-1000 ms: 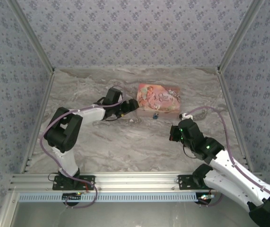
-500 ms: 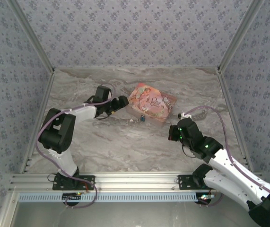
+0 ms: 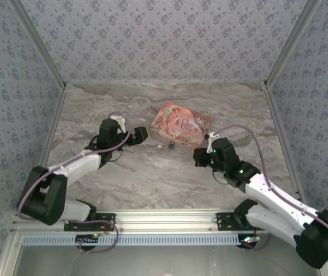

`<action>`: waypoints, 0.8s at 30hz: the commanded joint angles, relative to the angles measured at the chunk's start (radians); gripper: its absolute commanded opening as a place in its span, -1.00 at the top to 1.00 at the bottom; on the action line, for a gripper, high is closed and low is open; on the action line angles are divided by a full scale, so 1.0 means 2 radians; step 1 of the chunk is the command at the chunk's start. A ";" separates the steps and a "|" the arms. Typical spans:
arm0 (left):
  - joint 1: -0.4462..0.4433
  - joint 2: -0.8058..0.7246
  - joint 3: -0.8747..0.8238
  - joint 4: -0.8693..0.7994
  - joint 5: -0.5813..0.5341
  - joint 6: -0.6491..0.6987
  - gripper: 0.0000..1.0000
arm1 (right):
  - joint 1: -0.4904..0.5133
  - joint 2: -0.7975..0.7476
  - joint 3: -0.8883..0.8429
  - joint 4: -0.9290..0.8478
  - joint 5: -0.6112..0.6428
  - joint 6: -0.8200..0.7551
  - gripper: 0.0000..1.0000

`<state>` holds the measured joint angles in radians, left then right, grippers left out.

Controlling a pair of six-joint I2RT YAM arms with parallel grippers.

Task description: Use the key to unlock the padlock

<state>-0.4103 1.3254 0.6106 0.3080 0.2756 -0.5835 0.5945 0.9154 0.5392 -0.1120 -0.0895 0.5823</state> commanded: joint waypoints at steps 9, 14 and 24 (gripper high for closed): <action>-0.046 0.037 -0.024 0.085 0.133 0.047 -0.87 | -0.141 0.158 0.025 0.158 -0.226 -0.026 1.00; -0.075 0.102 0.005 0.123 0.147 0.044 -0.85 | -0.151 0.194 0.053 0.119 -0.219 -0.067 1.00; -0.089 0.191 0.054 0.155 0.143 0.059 -0.85 | -0.149 0.235 0.069 0.061 -0.179 -0.097 1.00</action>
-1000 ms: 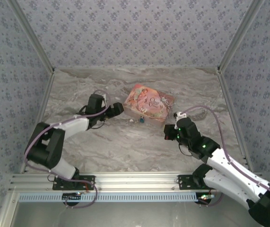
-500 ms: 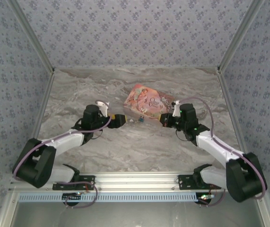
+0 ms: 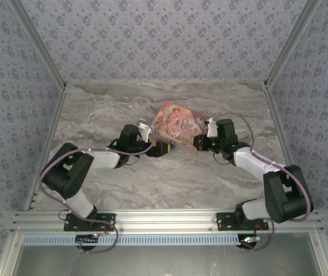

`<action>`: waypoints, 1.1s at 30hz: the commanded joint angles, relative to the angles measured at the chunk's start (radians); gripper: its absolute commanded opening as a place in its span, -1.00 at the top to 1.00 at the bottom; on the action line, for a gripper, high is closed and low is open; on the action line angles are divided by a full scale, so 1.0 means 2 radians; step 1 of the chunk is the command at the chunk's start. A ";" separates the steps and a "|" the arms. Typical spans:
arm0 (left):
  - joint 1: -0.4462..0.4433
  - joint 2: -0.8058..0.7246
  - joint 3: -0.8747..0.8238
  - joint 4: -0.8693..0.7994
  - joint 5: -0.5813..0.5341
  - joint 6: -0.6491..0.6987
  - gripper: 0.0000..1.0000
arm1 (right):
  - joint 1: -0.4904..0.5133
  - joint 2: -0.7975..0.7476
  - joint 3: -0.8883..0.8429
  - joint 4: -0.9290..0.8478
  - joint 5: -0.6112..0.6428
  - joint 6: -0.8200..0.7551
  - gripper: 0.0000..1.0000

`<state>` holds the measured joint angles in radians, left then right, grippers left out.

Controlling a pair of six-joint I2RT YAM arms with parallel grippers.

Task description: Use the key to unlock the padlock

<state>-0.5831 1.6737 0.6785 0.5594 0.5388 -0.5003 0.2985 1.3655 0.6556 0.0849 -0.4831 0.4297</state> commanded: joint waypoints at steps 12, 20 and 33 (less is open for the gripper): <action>-0.004 0.083 0.042 0.083 0.020 0.056 -0.51 | 0.022 0.016 0.000 -0.044 0.047 -0.024 1.00; -0.008 0.106 0.052 0.103 0.030 0.062 -0.41 | 0.028 0.016 -0.003 -0.037 0.048 -0.023 1.00; -0.016 0.135 0.068 0.118 0.063 0.043 -0.10 | 0.031 0.016 -0.007 -0.027 0.044 -0.021 1.00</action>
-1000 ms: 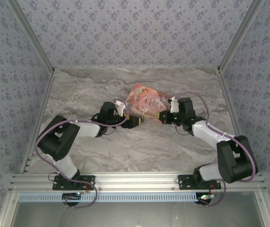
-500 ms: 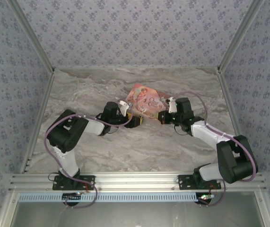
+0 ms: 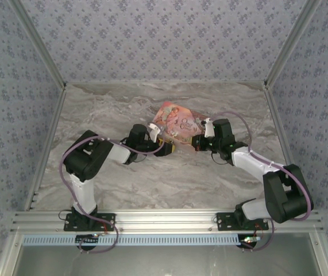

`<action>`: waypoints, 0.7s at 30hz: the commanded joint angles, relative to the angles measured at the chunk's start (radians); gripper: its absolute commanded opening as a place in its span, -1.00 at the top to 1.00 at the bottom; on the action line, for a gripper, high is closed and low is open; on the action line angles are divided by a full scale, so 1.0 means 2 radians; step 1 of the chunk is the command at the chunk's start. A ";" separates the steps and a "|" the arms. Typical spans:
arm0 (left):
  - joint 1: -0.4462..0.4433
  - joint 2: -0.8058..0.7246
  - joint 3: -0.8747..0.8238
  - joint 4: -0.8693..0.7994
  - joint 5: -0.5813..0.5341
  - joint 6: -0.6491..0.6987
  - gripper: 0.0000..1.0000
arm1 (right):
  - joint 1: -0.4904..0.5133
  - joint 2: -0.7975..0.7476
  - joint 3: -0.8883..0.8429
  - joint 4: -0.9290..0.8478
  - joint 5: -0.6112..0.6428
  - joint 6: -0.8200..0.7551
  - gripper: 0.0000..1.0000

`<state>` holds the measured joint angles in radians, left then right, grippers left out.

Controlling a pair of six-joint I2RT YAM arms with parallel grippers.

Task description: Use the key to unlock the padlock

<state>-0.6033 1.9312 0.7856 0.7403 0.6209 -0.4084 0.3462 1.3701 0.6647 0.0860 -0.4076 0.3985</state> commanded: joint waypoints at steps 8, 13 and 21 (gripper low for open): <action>-0.009 0.027 0.012 0.071 0.021 -0.054 -0.06 | 0.009 0.014 -0.016 -0.020 0.005 -0.001 1.00; -0.010 0.035 0.015 0.079 0.015 -0.066 -0.06 | 0.009 0.013 -0.017 -0.018 0.004 0.001 1.00; -0.012 0.039 0.017 0.075 -0.005 -0.079 -0.01 | 0.012 0.013 -0.020 -0.014 0.007 0.003 1.00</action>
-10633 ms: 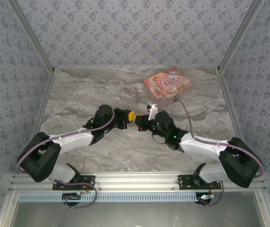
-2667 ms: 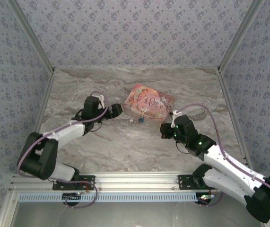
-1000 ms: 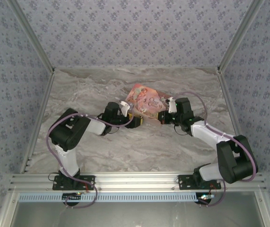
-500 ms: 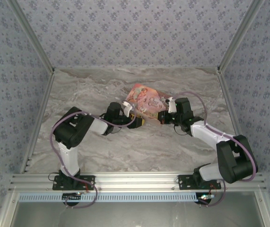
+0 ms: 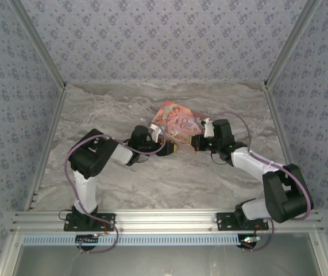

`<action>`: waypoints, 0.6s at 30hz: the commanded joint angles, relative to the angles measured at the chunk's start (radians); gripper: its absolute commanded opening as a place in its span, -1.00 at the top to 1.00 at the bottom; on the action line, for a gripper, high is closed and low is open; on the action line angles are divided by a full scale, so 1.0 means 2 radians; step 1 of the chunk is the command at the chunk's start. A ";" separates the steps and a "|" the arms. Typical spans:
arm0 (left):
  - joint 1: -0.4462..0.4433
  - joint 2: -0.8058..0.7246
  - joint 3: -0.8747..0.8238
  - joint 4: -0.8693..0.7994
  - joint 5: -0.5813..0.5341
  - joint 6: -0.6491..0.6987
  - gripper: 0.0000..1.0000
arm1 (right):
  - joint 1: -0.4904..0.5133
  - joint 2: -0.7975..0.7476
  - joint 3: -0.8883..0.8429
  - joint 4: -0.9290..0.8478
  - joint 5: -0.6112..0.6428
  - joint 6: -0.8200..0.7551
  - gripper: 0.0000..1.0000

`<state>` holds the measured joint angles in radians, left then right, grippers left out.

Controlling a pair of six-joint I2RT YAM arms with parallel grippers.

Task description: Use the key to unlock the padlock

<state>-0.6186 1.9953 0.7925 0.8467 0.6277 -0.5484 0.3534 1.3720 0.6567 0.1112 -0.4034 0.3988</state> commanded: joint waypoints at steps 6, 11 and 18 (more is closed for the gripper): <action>-0.008 0.013 0.018 0.019 -0.014 -0.018 0.03 | 0.009 0.012 -0.015 -0.027 0.005 0.004 1.00; -0.007 0.012 0.019 0.016 -0.019 -0.022 0.12 | 0.010 0.012 -0.015 -0.027 0.006 0.004 1.00; -0.007 0.009 0.024 0.012 -0.024 -0.031 0.21 | 0.015 0.013 -0.016 -0.025 0.009 0.006 1.00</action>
<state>-0.6247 2.0068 0.8043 0.8406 0.5850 -0.6010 0.3656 1.3720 0.6529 0.1234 -0.3931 0.4019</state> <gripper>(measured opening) 0.401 0.058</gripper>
